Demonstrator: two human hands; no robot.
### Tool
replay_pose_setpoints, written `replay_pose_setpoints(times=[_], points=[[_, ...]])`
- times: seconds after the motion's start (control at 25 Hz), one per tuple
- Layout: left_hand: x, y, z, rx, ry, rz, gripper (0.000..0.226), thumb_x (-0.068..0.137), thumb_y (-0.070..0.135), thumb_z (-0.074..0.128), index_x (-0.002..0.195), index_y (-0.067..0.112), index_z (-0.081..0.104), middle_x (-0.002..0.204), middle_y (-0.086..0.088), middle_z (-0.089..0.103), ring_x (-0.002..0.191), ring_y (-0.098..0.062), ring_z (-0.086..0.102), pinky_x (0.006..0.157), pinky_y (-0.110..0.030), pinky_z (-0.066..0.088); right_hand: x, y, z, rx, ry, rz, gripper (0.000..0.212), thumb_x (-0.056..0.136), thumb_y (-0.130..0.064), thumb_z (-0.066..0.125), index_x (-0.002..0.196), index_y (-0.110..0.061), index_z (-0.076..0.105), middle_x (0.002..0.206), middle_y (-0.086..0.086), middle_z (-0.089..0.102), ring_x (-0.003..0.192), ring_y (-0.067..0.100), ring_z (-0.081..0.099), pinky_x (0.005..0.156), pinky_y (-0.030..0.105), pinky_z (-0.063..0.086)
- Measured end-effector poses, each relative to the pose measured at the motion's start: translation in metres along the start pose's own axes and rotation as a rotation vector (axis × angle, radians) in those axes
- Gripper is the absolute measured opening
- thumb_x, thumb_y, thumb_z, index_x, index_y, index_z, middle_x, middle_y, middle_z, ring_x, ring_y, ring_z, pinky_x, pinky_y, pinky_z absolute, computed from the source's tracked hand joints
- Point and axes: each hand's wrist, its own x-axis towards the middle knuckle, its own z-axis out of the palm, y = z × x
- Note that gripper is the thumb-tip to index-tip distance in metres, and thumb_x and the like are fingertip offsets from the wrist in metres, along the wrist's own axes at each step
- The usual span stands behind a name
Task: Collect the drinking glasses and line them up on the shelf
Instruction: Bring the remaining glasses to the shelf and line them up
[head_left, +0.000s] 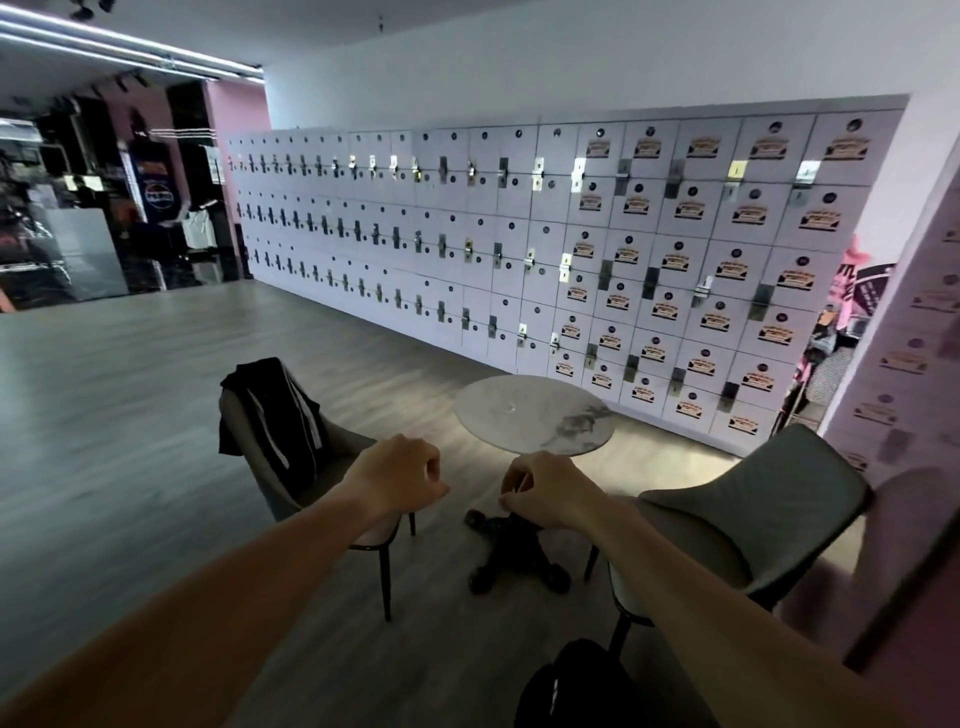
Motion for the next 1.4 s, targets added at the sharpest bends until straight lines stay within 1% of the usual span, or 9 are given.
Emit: replay_pose_setpoints(times=[0.12, 0.24, 0.36, 0.52, 0.64, 0.76, 0.96, 1.2, 1.4], points=[[0.047, -0.034, 0.015, -0.017, -0.019, 0.005, 0.027, 0.079, 0.045, 0.064, 0.062, 0.032, 0.047, 0.066, 0.016, 0.047, 0.074, -0.013, 0.056, 0.067, -0.03, 0.046, 0.056, 0.001, 0.007, 0.003, 0.013, 0.014, 0.01, 0.077, -0.033, 0.074, 0.085, -0.029, 0.069, 0.098, 0.001, 0.069, 0.088, 0.017, 0.066, 0.075, 0.03, 0.055], [0.107, -0.074, 0.028, -0.06, -0.063, 0.044, 0.014, 0.078, 0.045, 0.065, 0.075, 0.033, 0.059, 0.075, 0.016, 0.055, 0.083, -0.012, 0.059, 0.073, -0.029, 0.047, 0.121, 0.0, 0.013, 0.009, 0.039, 0.044, 0.012, 0.077, -0.036, 0.075, 0.085, -0.029, 0.069, 0.097, 0.002, 0.07, 0.086, 0.017, 0.066, 0.075, 0.031, 0.056], [0.169, -0.109, 0.033, -0.084, -0.092, 0.09, 0.016, 0.077, 0.046, 0.068, 0.077, 0.032, 0.061, 0.078, 0.014, 0.058, 0.085, -0.012, 0.059, 0.072, -0.028, 0.043, 0.178, -0.003, 0.014, 0.004, 0.065, 0.091, 0.013, 0.078, -0.039, 0.075, 0.086, -0.03, 0.068, 0.098, 0.0, 0.069, 0.088, 0.016, 0.066, 0.076, 0.029, 0.054], [0.232, -0.137, 0.036, -0.095, -0.109, 0.109, 0.019, 0.075, 0.051, 0.067, 0.075, 0.033, 0.062, 0.085, 0.008, 0.067, 0.085, -0.015, 0.062, 0.076, -0.033, 0.05, 0.233, 0.001, 0.01, 0.012, 0.097, 0.149, 0.012, 0.078, -0.04, 0.073, 0.085, -0.032, 0.067, 0.1, 0.0, 0.07, 0.091, 0.017, 0.066, 0.085, 0.037, 0.057], [0.28, -0.156, 0.048, -0.11, -0.126, 0.149, 0.019, 0.075, 0.052, 0.066, 0.074, 0.034, 0.06, 0.084, 0.009, 0.066, 0.082, -0.014, 0.061, 0.071, -0.031, 0.046, 0.277, 0.006, 0.009, 0.007, 0.113, 0.201, 0.01, 0.077, -0.041, 0.073, 0.08, -0.034, 0.066, 0.096, -0.002, 0.07, 0.088, 0.014, 0.066, 0.081, 0.034, 0.057], [0.32, -0.165, 0.059, -0.122, -0.135, 0.156, 0.019, 0.073, 0.053, 0.065, 0.071, 0.036, 0.058, 0.083, 0.009, 0.068, 0.08, -0.014, 0.062, 0.071, -0.03, 0.047, 0.312, 0.017, 0.007, 0.019, 0.122, 0.235, 0.011, 0.075, -0.041, 0.073, 0.077, -0.035, 0.065, 0.091, -0.005, 0.069, 0.083, 0.011, 0.066, 0.075, 0.029, 0.055], [0.389, -0.171, 0.087, -0.107, -0.198, 0.16, 0.021, 0.072, 0.056, 0.064, 0.067, 0.037, 0.055, 0.086, 0.01, 0.069, 0.081, -0.014, 0.064, 0.08, -0.037, 0.055, 0.374, 0.05, 0.002, 0.049, 0.104, 0.271, 0.01, 0.077, -0.038, 0.074, 0.08, -0.032, 0.067, 0.093, -0.003, 0.069, 0.085, 0.013, 0.066, 0.079, 0.033, 0.057], [0.497, -0.164, 0.115, -0.066, -0.219, 0.177, 0.018, 0.074, 0.052, 0.064, 0.071, 0.035, 0.059, 0.085, 0.008, 0.071, 0.082, -0.014, 0.064, 0.078, -0.033, 0.053, 0.472, 0.107, -0.022, 0.036, 0.12, 0.276, 0.017, 0.08, -0.039, 0.073, 0.09, -0.026, 0.071, 0.1, -0.001, 0.069, 0.089, 0.016, 0.065, 0.082, 0.033, 0.055], [0.587, -0.148, 0.138, -0.071, -0.241, 0.162, 0.018, 0.075, 0.052, 0.064, 0.078, 0.034, 0.063, 0.087, 0.007, 0.07, 0.083, -0.015, 0.065, 0.079, -0.034, 0.053, 0.55, 0.156, -0.052, 0.016, 0.103, 0.274, 0.015, 0.08, -0.038, 0.073, 0.088, -0.026, 0.07, 0.101, 0.002, 0.07, 0.089, 0.018, 0.065, 0.082, 0.035, 0.056]])
